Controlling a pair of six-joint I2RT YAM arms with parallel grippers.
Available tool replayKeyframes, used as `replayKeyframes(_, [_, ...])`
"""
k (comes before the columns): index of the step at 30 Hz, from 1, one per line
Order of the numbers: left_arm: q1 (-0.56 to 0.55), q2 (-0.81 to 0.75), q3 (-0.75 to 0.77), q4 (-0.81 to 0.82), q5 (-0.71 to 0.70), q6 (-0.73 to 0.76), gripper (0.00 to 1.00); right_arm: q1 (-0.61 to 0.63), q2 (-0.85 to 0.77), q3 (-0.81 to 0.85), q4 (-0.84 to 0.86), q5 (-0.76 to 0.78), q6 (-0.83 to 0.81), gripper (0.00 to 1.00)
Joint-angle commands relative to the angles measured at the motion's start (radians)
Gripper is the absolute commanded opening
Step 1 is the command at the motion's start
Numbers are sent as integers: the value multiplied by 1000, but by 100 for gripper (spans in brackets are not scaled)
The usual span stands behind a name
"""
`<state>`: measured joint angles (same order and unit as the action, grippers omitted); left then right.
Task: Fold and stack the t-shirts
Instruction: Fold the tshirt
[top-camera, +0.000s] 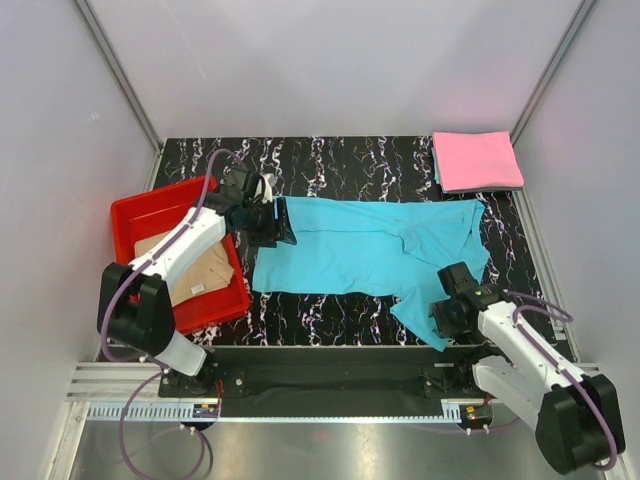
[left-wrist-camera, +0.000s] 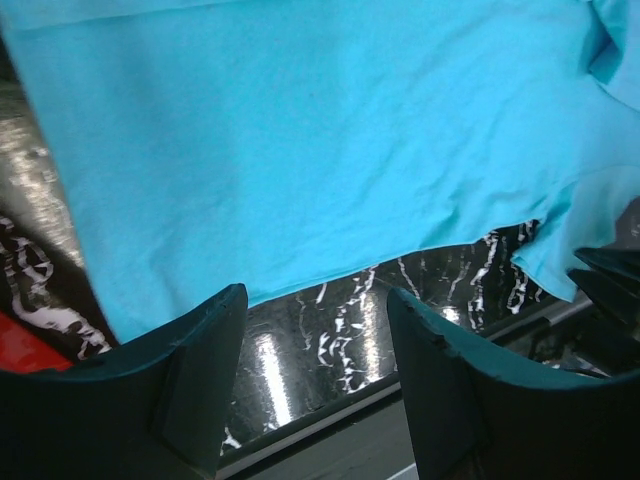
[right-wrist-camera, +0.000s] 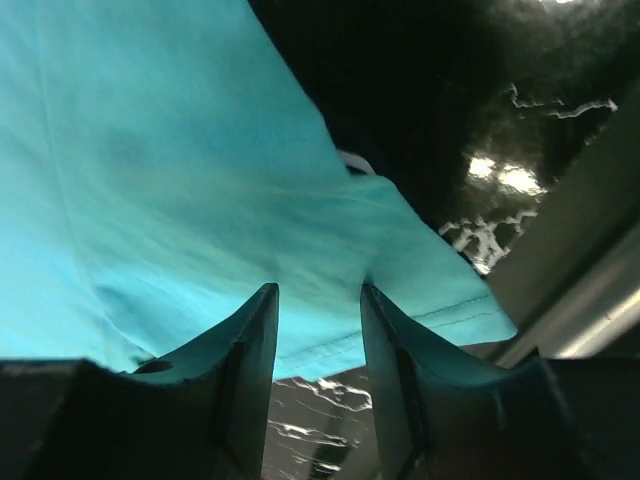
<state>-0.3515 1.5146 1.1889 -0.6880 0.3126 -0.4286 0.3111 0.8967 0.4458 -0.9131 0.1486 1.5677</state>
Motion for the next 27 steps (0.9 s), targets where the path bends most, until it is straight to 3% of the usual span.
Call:
replayKeyframes(1, [-3, 53, -6, 85, 129, -38, 63, -41, 27, -10, 194, 134, 30, 45])
replayKeyframes(4, [-1, 99, -6, 102, 112, -55, 63, -89, 163, 62, 194, 186, -81, 44])
replayKeyframes(7, [-1, 130, 9, 81, 68, -58, 63, -122, 339, 174, 70, 270, -136, 45])
replayKeyframes(11, [-14, 114, 32, 24, -107, -38, 63, -196, 473, 252, 17, 304, -257, 44])
replayKeyframes(16, [-14, 124, 43, -12, -139, -39, 63, -259, 430, 290, -16, 362, -336, 44])
replayKeyframes(20, [-18, 96, 9, 11, -127, -52, 64, -280, 398, 419, -59, 315, -423, 47])
replayKeyframes(23, [-17, 84, 14, 16, -87, -56, 64, -287, 383, 476, -191, 261, -361, 53])
replayKeyframes(27, [-17, 65, 17, 12, -70, -58, 64, -305, 311, 394, -199, 137, -284, 56])
